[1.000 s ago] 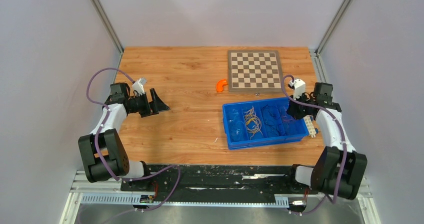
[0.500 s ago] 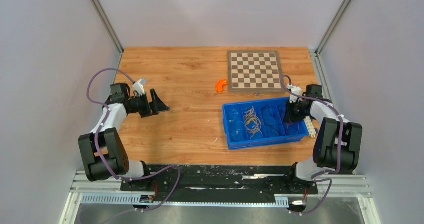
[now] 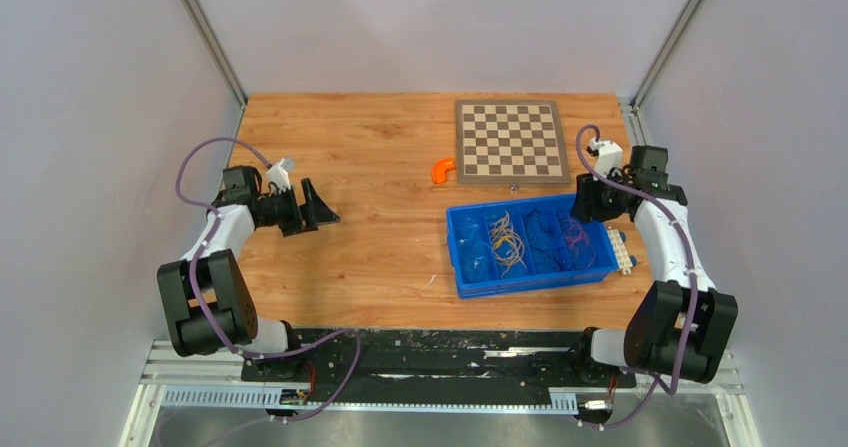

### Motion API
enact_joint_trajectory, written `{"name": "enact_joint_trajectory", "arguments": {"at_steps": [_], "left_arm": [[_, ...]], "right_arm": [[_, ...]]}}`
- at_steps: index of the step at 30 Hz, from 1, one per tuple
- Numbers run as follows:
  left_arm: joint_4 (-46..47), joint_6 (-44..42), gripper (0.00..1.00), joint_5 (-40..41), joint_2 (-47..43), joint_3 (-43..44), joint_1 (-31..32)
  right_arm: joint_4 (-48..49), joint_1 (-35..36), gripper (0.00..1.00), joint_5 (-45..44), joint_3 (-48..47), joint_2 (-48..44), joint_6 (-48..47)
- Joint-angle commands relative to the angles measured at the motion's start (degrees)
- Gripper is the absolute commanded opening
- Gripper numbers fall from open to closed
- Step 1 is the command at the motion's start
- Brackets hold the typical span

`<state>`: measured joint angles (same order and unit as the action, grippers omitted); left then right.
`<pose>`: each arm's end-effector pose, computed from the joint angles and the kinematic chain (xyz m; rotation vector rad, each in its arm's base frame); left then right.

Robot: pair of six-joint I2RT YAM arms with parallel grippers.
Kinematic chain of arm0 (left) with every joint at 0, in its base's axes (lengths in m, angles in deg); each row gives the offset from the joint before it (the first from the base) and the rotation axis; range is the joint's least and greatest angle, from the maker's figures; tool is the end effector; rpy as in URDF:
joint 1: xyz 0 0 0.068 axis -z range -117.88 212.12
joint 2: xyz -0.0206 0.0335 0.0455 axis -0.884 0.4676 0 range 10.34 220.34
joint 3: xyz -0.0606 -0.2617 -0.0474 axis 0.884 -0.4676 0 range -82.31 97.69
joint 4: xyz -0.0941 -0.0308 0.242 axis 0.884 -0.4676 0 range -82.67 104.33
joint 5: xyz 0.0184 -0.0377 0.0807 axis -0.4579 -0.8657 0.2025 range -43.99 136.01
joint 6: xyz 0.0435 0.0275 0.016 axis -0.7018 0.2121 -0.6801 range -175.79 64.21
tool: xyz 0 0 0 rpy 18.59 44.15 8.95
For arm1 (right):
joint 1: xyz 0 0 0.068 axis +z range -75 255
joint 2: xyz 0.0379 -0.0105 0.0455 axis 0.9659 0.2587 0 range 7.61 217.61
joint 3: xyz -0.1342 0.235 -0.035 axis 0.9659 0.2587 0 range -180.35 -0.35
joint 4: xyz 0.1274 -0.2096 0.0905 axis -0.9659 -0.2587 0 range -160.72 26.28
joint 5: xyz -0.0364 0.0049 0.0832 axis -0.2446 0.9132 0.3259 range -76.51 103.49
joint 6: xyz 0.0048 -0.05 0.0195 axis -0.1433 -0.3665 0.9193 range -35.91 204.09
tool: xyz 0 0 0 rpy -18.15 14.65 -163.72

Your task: Untangle the cables

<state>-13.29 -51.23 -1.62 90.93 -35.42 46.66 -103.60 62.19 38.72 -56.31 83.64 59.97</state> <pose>0.2586 0.0442 0.2019 -0.1504 2.4080 -0.9954 0.2570 -0.0429 0.2501 -0.3946 2.4666 0.3172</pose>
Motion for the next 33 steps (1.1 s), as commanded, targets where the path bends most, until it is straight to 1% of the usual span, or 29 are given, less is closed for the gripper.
{"name": "enact_joint_trajectory", "arguments": {"at_steps": [1, 4, 7, 9, 11, 12, 13, 14, 15, 16, 17, 18, 19, 20, 21, 23, 25, 27, 29, 33], "left_arm": [[0.8, -0.7, 1.0, 0.0, -0.3, 1.9, -0.5], [-0.7, -1.5, 1.0, 0.4, -0.8, 3.1, -0.5], [-3.6, -3.5, 1.0, 2.3, -1.5, 6.1, -0.5], [-7.6, -5.9, 1.0, 3.5, -1.6, 10.3, -0.5], [-13.4, -9.1, 1.0, 4.5, -1.4, 17.0, -0.4], [-18.3, -10.4, 1.0, 6.6, -0.8, 22.9, 0.3], [-20.8, -13.5, 1.0, 8.4, -0.4, 26.2, 0.9], [-25.4, -14.8, 1.0, 13.9, 0.6, 32.4, 3.0], [-27.1, -16.1, 1.0, 17.2, 0.9, 35.1, 4.2], [-30.2, -16.8, 1.0, 21.9, 1.2, 39.5, 6.8], [-31.3, -17.1, 1.0, 23.2, 1.1, 40.9, 9.1], [-31.9, -16.8, 1.0, 24.4, -0.5, 41.9, 10.0], [-30.8, -16.3, 1.0, 24.6, -1.8, 41.3, 11.9], [-29.9, -15.0, 1.0, 25.2, -4.7, 38.9, 12.9], [-28.3, -14.7, 1.0, 25.8, -6.4, 37.5, 15.6], [-25.9, -13.7, 1.0, 28.2, -11.1, 32.3, 19.6], [-24.2, -12.1, 1.0, 30.3, -15.2, 25.6, 21.7], [-23.7, -10.4, 1.0, 30.8, -18.2, 22.2, 22.1], [-23.5, -9.0, 1.0, 31.2, -21.0, 19.5, 22.1], [-23.1, -7.2, 1.0, 32.6, -22.8, 16.5, 22.1]], "right_arm": [[-4.5, -0.1, 0.43, -0.1, -4.4, -1.8, -1.5], [-5.8, -0.2, 0.51, -1.0, -7.2, -2.4, -2.7], [-7.0, -0.4, 0.68, 1.2, -11.5, -3.9, -3.3], [-7.3, -0.4, 0.84, 4.3, -14.8, -5.3, -3.2], [-6.4, -0.3, 0.97, 8.6, -18.5, -5.7, -1.7], [-5.7, -0.1, 1.0, 10.3, -20.6, -5.2, 0.2], [-5.3, 0.5, 1.0, 11.7, -22.8, -4.2, 2.4], [-5.3, 1.6, 1.0, 12.4, -25.7, -2.8, 4.5], [-5.3, 3.0, 1.0, 12.2, -27.5, -1.7, 6.3], [-4.8, 4.7, 1.0, 11.4, -28.5, -0.7, 8.1], [-3.8, 6.7, 1.0, 10.1, -28.7, -0.2, 10.0], [-2.9, 8.5, 1.0, 9.0, -28.3, 0.1, 12.3], [-1.8, 10.4, 1.0, 8.3, -27.1, -0.3, 14.5], [-0.3, 12.1, 1.0, 7.2, -25.0, -1.2, 16.0], [1.8, 15.3, 1.0, 5.7, -22.1, -2.8, 16.9], [5.7, 18.5, 1.0, 2.8, -16.1, -5.6, 17.3], [7.1, 19.3, 1.0, 1.6, -11.5, -7.4, 17.1], [7.4, 19.3, 1.0, 0.5, -8.1, -9.2, 16.7], [7.8, 19.3, 1.0, 0.1, -5.5, -11.6, 16.5], [7.7, 18.3, 1.0, 0.1, -3.3, -14.7, 17.0]]}}
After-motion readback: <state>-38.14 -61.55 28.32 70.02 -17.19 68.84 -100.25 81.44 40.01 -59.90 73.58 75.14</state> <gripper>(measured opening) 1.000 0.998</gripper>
